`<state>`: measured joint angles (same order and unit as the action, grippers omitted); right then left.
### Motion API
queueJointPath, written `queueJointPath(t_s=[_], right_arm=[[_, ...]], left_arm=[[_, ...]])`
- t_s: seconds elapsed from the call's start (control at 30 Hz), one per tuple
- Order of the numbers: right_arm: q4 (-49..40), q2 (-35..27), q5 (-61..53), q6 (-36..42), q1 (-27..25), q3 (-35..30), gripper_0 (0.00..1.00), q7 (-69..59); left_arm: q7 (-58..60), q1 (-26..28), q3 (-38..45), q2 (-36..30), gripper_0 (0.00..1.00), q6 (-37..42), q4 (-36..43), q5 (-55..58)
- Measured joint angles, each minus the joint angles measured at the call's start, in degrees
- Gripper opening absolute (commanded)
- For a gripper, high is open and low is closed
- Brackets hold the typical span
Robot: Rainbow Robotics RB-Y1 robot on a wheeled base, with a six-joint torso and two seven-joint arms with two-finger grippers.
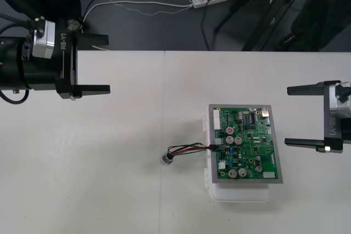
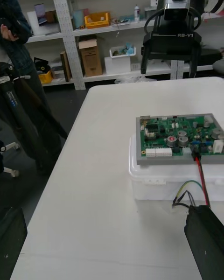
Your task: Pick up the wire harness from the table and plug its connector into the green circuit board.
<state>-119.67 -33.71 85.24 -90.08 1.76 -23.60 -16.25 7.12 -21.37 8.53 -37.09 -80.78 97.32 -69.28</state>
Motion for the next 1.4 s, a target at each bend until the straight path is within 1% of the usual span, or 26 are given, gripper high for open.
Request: queueJointPath(t_s=[0.17, 0.27, 0.53, 0.67, 0.97, 1.13, 1.4], right_arm=[[0.0, 0.0, -4.0, 0.0, 0.0, -0.1, 1.00, 0.0], [0.0, 0.1, -5.7, 0.0, 0.0, -0.1, 1.00, 0.0], [0.0, 1.6, -6.6, 0.0, 0.1, -0.1, 1.00, -0.3], [0.0, 1.4, -6.6, 0.0, 0.1, -0.1, 1.00, -3.1], [0.4, -4.3, -6.5, 0.0, 0.4, -0.1, 1.00, -3.7], [4.3, -6.0, -6.3, 0.0, 2.7, -0.1, 1.00, -3.7], [14.7, -10.1, -6.3, 0.0, 9.6, 1.2, 1.00, -3.6]], left_arm=[[11.2, -0.4, 2.2, 0.6, 1.00, -3.4, 0.3, 0.6], [14.4, -0.6, 4.1, 0.9, 1.00, -5.4, 0.3, 0.6], [14.4, -1.1, 6.1, 1.2, 1.00, -7.0, 0.3, 0.5], [14.4, -1.8, 6.1, 1.3, 1.00, -7.1, 0.3, -0.2], [14.4, -3.1, 6.0, 1.4, 1.00, -7.4, 0.4, -0.5], [14.4, -3.2, 5.9, 1.4, 1.00, -7.4, 0.5, -0.5], [14.3, -3.3, 3.8, 1.4, 1.00, -7.4, 0.7, 0.8]])
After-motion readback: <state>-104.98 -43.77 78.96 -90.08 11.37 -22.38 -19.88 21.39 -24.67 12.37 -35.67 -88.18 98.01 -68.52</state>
